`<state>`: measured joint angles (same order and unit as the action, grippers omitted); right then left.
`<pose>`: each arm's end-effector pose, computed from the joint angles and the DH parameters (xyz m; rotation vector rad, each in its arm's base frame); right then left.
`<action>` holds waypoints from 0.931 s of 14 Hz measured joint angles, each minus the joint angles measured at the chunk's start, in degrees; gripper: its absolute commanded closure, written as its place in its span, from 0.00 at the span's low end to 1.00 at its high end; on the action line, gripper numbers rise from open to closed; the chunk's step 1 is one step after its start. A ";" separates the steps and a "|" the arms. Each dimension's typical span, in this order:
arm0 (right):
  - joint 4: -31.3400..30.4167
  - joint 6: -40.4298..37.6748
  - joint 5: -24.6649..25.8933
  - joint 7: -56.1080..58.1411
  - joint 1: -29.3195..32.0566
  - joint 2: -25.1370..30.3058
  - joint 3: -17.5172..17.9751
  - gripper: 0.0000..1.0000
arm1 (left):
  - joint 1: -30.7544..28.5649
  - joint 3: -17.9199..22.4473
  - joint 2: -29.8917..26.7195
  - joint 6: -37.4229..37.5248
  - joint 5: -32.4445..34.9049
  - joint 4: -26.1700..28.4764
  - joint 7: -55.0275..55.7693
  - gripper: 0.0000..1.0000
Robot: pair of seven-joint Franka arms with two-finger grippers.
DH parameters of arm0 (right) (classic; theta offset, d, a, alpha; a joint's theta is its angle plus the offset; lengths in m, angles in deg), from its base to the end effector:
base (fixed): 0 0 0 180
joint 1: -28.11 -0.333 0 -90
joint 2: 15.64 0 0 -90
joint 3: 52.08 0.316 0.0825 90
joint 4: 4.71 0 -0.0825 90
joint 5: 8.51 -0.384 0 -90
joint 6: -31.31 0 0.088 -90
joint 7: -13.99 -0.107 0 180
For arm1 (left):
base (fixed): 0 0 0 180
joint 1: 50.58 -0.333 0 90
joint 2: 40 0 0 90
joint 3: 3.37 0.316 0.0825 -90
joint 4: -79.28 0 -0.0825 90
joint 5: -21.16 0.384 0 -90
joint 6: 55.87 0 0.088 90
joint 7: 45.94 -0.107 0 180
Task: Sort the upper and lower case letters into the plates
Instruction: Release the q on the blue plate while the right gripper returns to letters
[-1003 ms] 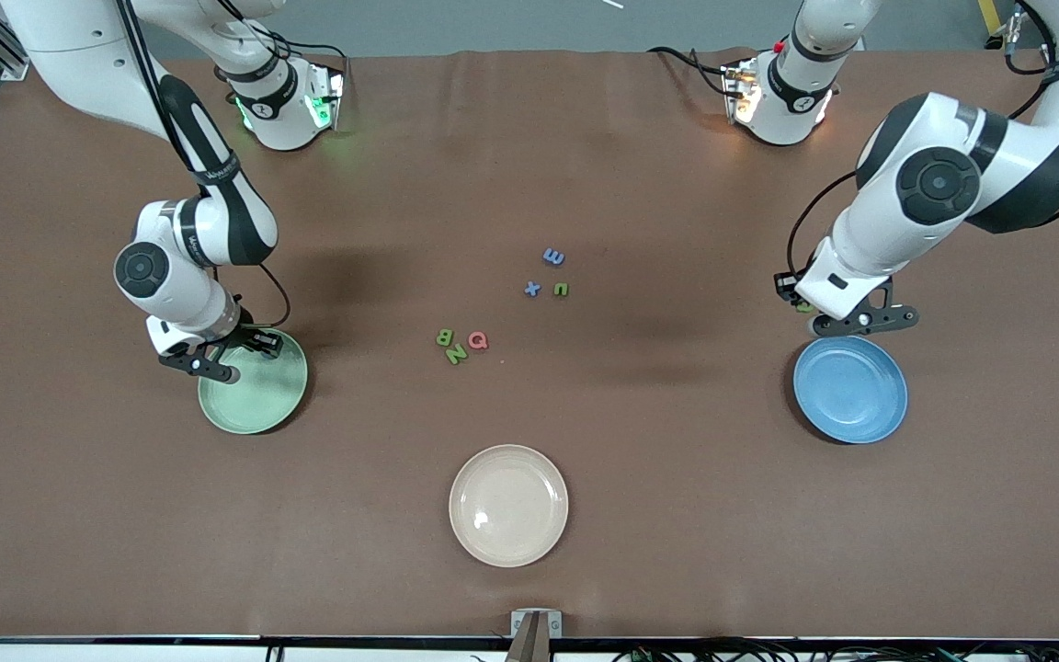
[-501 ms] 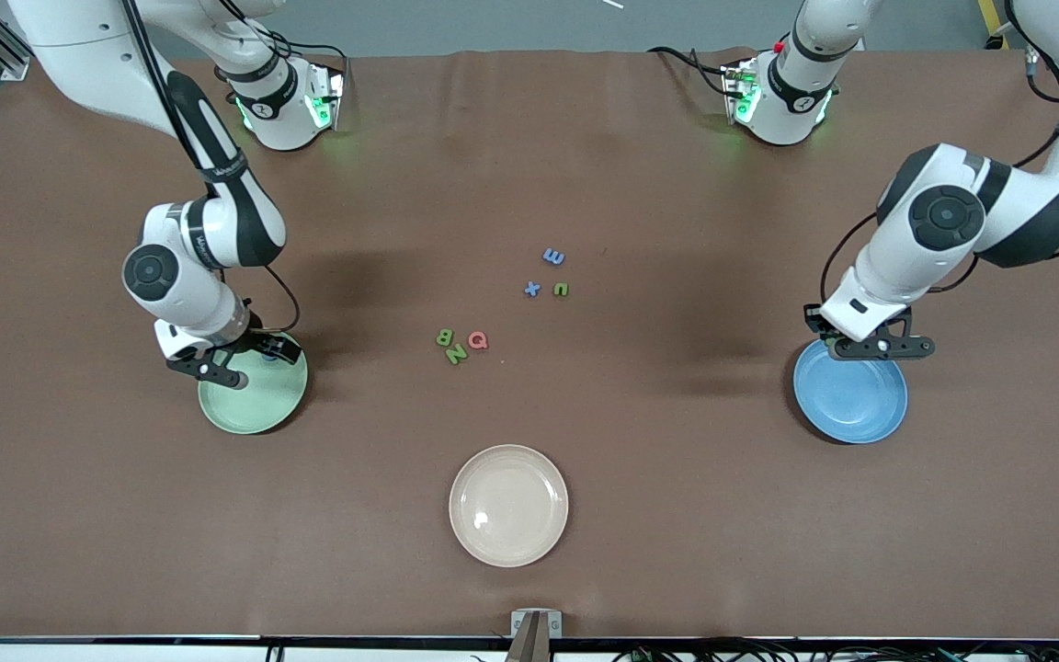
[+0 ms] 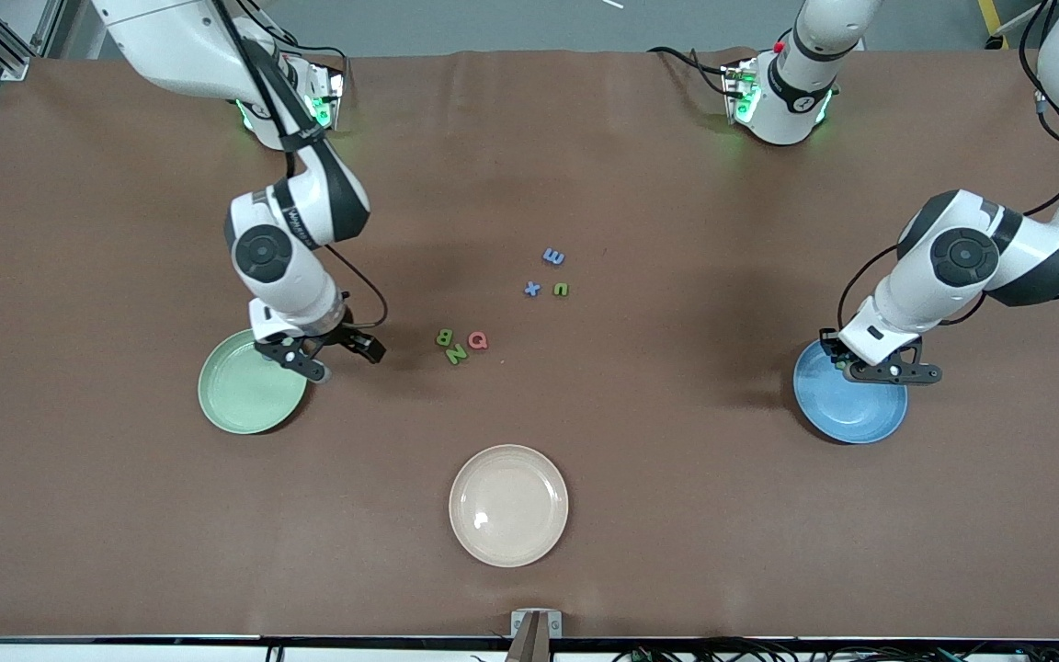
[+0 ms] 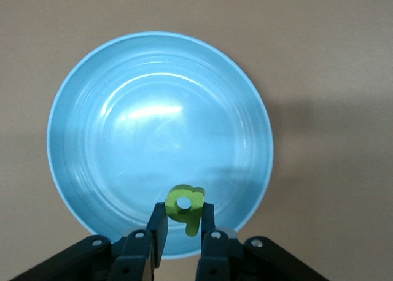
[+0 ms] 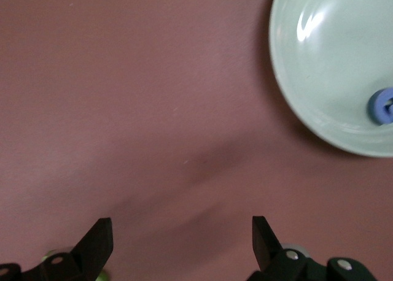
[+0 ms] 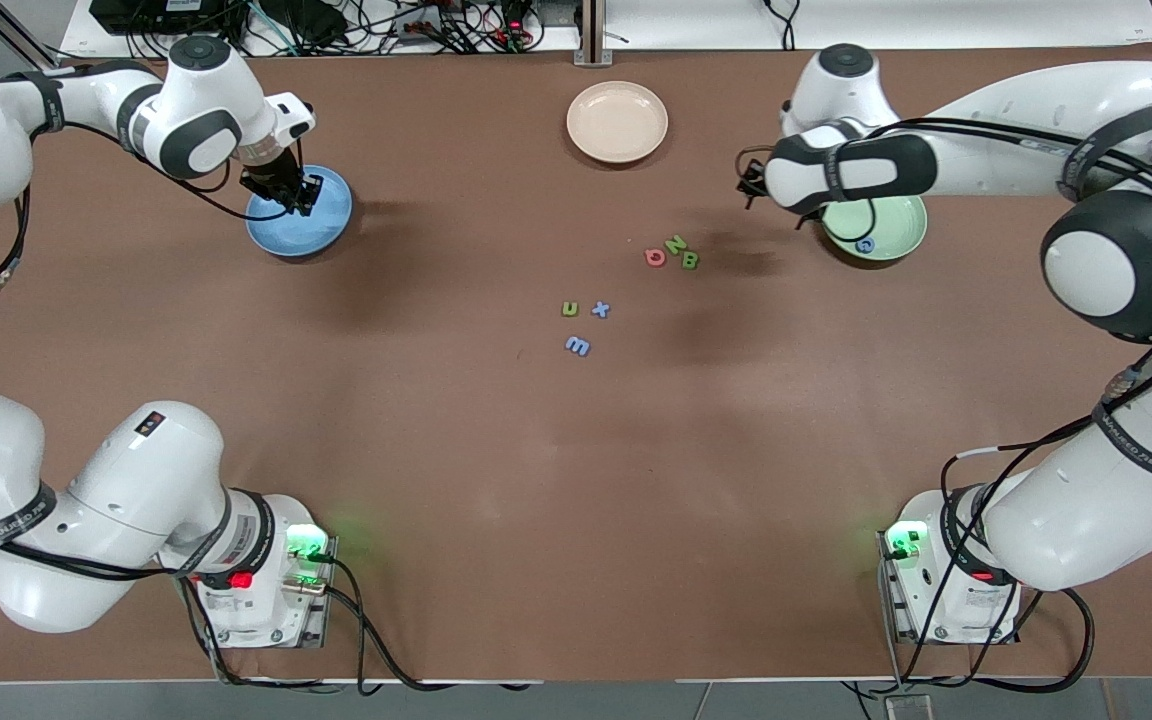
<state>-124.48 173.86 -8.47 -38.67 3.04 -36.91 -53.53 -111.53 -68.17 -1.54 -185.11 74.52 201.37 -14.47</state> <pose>0.5386 0.2358 0.2463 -3.0334 0.7817 -0.0419 0.5602 -0.0123 0.2481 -3.0614 0.1374 -0.0553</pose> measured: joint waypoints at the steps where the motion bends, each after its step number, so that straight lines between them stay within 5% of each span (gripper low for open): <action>1: 1.31 0.00 0.00 -2.82 -1.38 -1.07 0.02 0.00 | 0.75 1.05 0.68 -0.09 0.51 -0.74 0.00 0.89; 7: 10.04 0.00 0.00 -14.93 -8.11 -9.76 0.01 0.00 | 6.21 7.55 1.67 -2.64 0.73 -3.50 -0.01 0.86; 13: 9.93 -0.41 0.13 -11.82 -8.33 -11.85 -0.62 0.00 | 6.36 9.87 3.76 -4.25 0.73 -3.47 -0.13 0.75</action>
<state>-114.55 173.45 -8.34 -50.49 -5.29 -48.76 -54.15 -105.17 -58.29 2.21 -189.37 75.26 197.90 -14.60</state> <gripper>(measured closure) 0.000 0.740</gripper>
